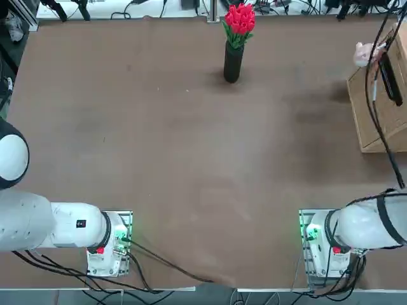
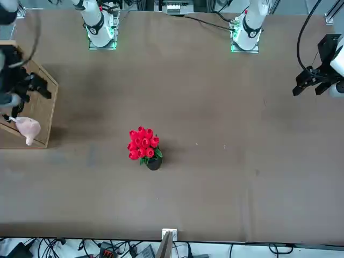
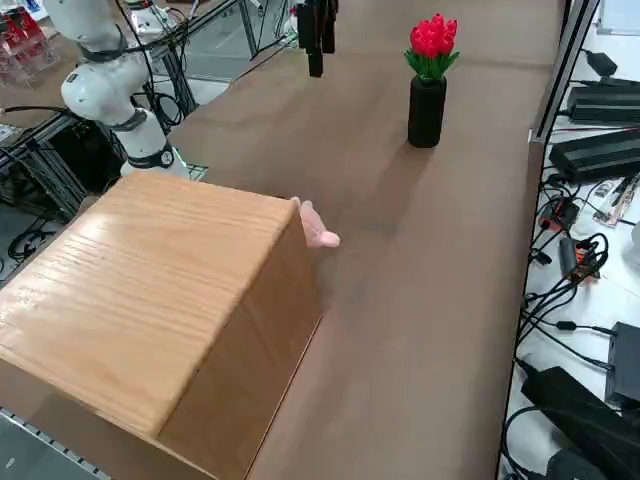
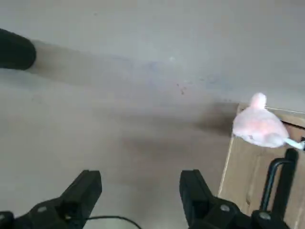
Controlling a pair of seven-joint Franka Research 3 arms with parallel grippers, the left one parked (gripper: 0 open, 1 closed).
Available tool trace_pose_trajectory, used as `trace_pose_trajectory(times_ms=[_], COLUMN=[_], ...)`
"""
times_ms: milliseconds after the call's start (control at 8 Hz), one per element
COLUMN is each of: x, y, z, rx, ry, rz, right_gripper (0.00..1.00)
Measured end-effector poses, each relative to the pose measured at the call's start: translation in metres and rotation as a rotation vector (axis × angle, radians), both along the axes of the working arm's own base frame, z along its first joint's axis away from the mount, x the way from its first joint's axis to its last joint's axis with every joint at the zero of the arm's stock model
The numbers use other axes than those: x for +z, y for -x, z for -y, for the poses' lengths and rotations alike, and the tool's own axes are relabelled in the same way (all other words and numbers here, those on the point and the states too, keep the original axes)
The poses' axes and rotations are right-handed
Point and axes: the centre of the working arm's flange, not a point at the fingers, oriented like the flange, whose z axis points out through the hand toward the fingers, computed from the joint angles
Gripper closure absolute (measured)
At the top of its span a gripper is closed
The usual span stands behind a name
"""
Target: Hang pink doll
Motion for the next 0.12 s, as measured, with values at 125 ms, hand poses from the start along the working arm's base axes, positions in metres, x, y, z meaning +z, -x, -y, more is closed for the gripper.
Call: trace_pose_trajectory(times_ms=[125], x=[-0.003], y=[0.0083], z=[0.0024], rx=[-0.007], ry=[-0.001], rz=[0.0], right_gripper=[0.0])
